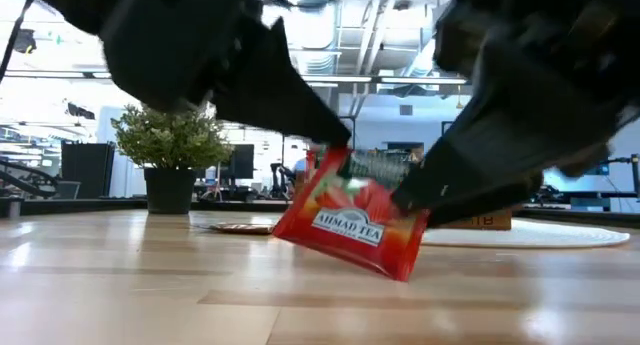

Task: Pick & Place Tea
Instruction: Put the red tea bag into the left section of the wooden organizer

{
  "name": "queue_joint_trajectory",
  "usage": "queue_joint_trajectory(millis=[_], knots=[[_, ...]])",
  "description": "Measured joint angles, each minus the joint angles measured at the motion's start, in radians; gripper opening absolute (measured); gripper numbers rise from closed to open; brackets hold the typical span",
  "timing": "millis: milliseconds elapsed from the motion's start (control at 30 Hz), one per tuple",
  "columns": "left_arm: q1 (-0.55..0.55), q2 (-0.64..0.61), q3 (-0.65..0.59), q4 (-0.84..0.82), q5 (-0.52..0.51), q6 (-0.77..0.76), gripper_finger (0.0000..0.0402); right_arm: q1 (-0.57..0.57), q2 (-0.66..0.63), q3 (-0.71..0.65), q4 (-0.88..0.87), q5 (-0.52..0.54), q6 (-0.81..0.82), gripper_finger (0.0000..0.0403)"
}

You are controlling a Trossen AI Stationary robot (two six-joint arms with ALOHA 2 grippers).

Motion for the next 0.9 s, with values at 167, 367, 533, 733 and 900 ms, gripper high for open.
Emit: queue_joint_trajectory(millis=[167, 367, 533, 733, 900], knots=[[-0.038, 0.0, 0.03, -0.002, -0.064, 0.092, 0.0, -0.047, 0.016, 0.019, -0.055, -0.07, 0.063, 0.0242], [-0.059, 0.0, 0.043, 0.002, -0.1, 0.128, 0.0, -0.039, 0.009, 0.021, -0.018, -0.074, 0.003, 0.0212], [-0.059, 0.0, 0.043, 0.002, -0.109, 0.13, 0.0, -0.032, 0.009, 0.021, 0.069, -0.075, -0.076, 0.0137], [-0.06, -0.001, 0.043, 0.002, -0.141, 0.15, 0.0, -0.032, 0.009, 0.021, 0.079, -0.066, -0.084, 0.0022], [-0.074, -0.037, 0.043, -0.061, -0.159, 0.149, 0.0007, -0.03, -0.007, 0.021, 0.045, -0.059, -0.109, 0.001]])
